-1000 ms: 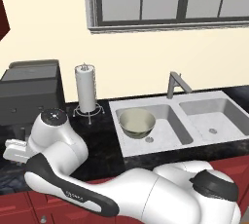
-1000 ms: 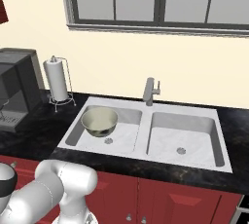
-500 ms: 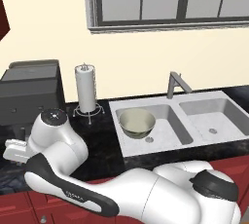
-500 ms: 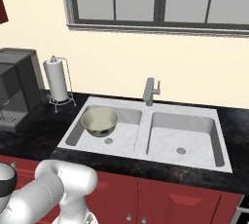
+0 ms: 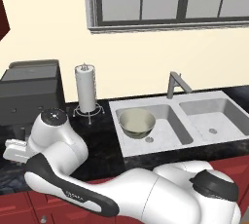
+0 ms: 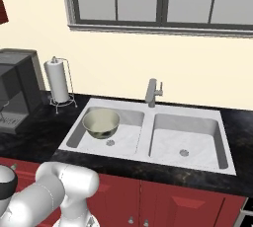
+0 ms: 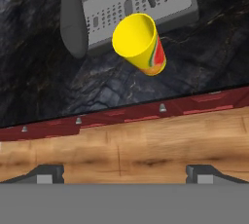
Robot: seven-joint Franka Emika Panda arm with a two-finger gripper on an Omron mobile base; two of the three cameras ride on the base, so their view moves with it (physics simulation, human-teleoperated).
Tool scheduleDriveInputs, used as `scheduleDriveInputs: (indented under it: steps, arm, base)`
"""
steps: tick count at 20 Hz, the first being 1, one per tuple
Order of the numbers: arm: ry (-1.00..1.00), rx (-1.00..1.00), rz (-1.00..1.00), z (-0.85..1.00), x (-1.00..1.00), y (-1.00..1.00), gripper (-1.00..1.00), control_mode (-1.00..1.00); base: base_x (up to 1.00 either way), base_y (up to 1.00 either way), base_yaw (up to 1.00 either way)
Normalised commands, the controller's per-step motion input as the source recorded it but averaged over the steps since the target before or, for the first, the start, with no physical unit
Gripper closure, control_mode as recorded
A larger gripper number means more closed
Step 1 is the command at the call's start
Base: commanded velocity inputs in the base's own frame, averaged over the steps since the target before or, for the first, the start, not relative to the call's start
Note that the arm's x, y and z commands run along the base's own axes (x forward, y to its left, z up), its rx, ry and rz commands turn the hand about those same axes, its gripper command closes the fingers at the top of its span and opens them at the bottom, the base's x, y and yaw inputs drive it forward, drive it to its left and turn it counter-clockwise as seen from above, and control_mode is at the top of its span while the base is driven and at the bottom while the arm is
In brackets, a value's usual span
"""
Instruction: Remove the cucumber and orange from the sink. Then move the bowl and cup from the counter to the sink for washing.
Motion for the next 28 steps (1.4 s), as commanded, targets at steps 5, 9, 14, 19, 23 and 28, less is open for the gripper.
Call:
scheduleDriveInputs:
  steps: [5, 9, 14, 19, 23, 28]
  arm:
    - [0.00, 0.00, 0.00, 0.00, 0.00, 0.00, -1.00, -1.00]
    - [0.00, 0.00, 0.00, 0.00, 0.00, 0.00, -1.00, -1.00]
    - [0.00, -0.01, 0.00, 0.05, 0.02, 0.00, -1.00, -1.00]
    - [0.00, 0.00, 0.02, 0.20, 0.06, -0.10, -1.00, -1.00]
    - [0.05, 0.00, 0.09, 0.19, 0.07, -0.23, -1.00, -1.00]
    - [0.09, -0.06, 0.15, 0.06, 0.07, -0.32, -1.00, -1.00]
  base:
    - [0.00, 0.00, 0.00]
    - [0.00, 0.00, 0.00]
    - [0.00, 0.00, 0.00]
    - [0.00, 0.00, 0.00]
    - [0.00, 0.00, 0.00]
    - [0.00, 0.00, 0.00]
